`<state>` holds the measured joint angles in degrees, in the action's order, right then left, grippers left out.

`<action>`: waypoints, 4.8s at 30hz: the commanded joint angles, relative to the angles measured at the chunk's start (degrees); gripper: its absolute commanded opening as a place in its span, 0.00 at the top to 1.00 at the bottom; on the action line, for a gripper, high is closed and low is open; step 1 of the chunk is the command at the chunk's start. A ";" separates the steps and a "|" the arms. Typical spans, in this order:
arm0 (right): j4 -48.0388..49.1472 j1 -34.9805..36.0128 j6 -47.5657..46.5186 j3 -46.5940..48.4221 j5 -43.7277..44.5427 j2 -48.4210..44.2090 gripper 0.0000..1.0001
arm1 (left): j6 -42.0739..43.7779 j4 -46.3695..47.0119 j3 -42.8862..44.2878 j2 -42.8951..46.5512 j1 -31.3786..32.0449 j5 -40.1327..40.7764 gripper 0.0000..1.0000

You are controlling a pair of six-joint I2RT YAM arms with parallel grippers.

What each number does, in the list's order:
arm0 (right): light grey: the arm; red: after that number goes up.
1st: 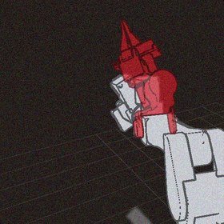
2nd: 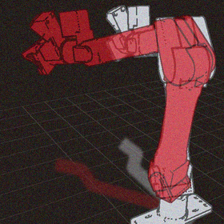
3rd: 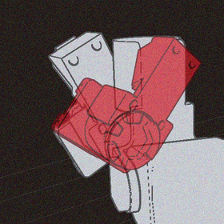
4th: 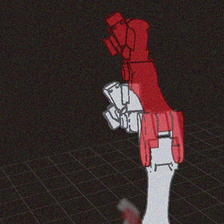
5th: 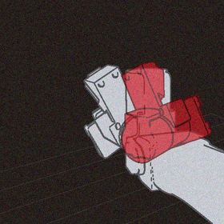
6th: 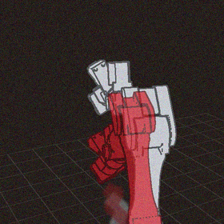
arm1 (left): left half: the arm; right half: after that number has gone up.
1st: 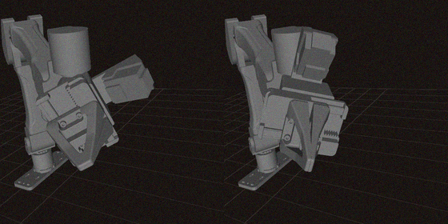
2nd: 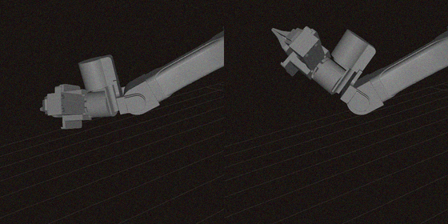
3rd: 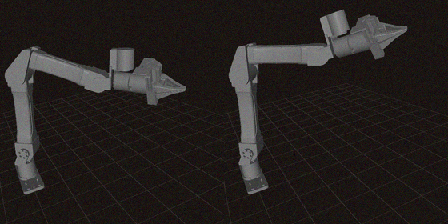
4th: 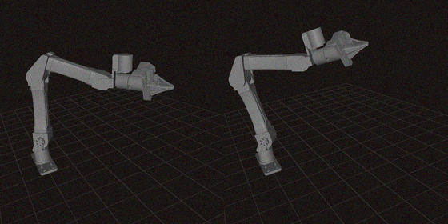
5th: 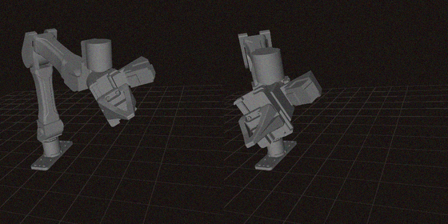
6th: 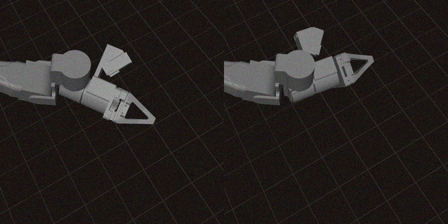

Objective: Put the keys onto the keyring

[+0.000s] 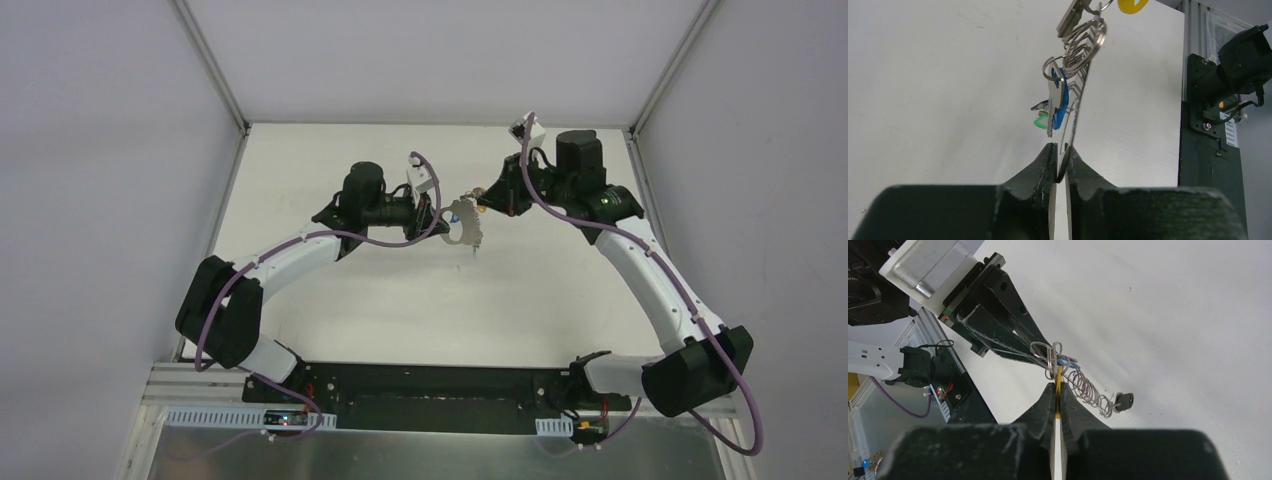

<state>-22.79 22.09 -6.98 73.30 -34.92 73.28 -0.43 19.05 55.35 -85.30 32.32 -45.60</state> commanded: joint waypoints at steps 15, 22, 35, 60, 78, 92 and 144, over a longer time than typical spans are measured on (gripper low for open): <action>2.68 -1.27 -3.93 -3.99 3.37 -4.07 1.00 | 14.32 -25.33 7.17 6.17 0.35 -2.22 1.00; 6.03 -1.17 -6.73 -10.48 0.72 -4.09 1.00 | 22.00 -50.76 15.94 8.46 0.38 0.58 1.00; 13.01 -0.50 -6.42 -17.26 -9.52 -2.39 0.80 | 25.54 -74.98 28.37 5.77 0.53 13.01 1.00; 10.18 -4.42 -8.16 -20.15 -0.07 -11.48 0.60 | 24.53 -101.38 55.20 -19.77 0.73 34.15 1.00; 11.74 -8.84 -5.05 -20.62 9.64 -10.96 0.58 | 12.91 -90.14 59.12 -33.83 -4.23 12.47 1.00; 13.19 -10.21 -3.92 -21.89 5.57 -10.21 0.57 | 16.42 -91.67 62.80 -43.95 -14.56 14.24 1.00; 11.63 -11.72 -4.22 -22.58 5.04 -13.77 0.41 | 20.26 -87.53 55.61 -34.58 -23.08 40.65 0.33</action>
<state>-11.79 10.83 -11.22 50.72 -30.63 61.23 20.71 -69.47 112.05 -127.09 10.00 -9.63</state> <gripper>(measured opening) 0.559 0.624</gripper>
